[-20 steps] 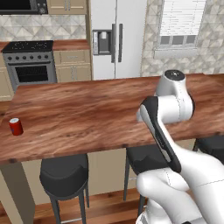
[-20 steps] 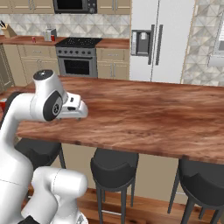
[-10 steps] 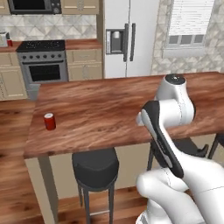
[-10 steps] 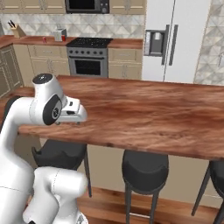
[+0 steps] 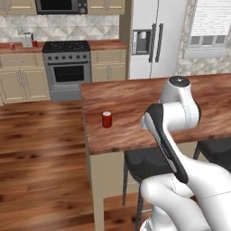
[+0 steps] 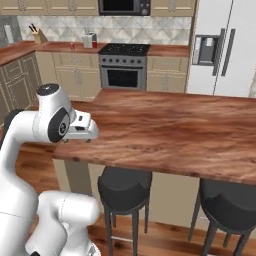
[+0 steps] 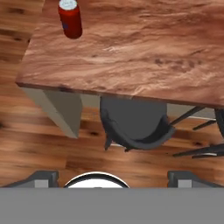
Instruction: Four empty soda cans are scattered around the kitchen. Gather all the cans and cluster them next to the stove for recycling.
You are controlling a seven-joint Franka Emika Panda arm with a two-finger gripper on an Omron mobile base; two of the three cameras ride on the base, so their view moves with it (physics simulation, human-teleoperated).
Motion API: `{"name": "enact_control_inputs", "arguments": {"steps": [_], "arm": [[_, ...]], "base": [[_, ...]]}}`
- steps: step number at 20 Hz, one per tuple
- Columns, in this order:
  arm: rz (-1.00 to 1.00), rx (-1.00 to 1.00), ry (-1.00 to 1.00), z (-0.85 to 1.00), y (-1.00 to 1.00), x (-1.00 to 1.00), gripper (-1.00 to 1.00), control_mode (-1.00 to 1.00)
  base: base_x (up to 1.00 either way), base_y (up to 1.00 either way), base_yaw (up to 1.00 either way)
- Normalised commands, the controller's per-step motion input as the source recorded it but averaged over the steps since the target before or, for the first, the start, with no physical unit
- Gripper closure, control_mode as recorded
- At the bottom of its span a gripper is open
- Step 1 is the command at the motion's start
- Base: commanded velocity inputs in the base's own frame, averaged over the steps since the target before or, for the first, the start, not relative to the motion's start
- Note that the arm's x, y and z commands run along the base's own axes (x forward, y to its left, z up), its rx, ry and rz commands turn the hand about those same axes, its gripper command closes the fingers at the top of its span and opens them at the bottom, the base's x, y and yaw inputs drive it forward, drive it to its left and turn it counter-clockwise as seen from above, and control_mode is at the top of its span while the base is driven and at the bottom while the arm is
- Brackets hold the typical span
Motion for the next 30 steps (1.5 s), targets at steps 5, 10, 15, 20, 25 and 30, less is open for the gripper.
{"name": "enact_control_inputs", "arguments": {"steps": [5, 10, 15, 20, 25, 30], "arm": [[0.00, 0.00, 0.00, 0.00, 0.00, 0.00, -1.00, 1.00], [0.00, 0.00, 0.00, 0.00, 0.00, 0.00, -1.00, 1.00], [0.00, 0.00, 0.00, 0.00, 0.00, 0.00, -1.00, 1.00], [0.00, 0.00, 0.00, 0.00, 0.00, 0.00, -1.00, 1.00], [0.00, 0.00, 0.00, -0.24, -0.05, 0.31, -1.00, -1.00], [0.00, 0.00, 0.02, -0.46, -0.05, 0.74, -1.00, -1.00]], "base": [[0.04, 0.76, 0.00], [0.29, 0.06, 0.00], [0.70, -0.13, 0.00], [0.39, 0.00, 0.00], [0.03, 0.00, 0.00], [0.00, 0.00, 0.00]]}}
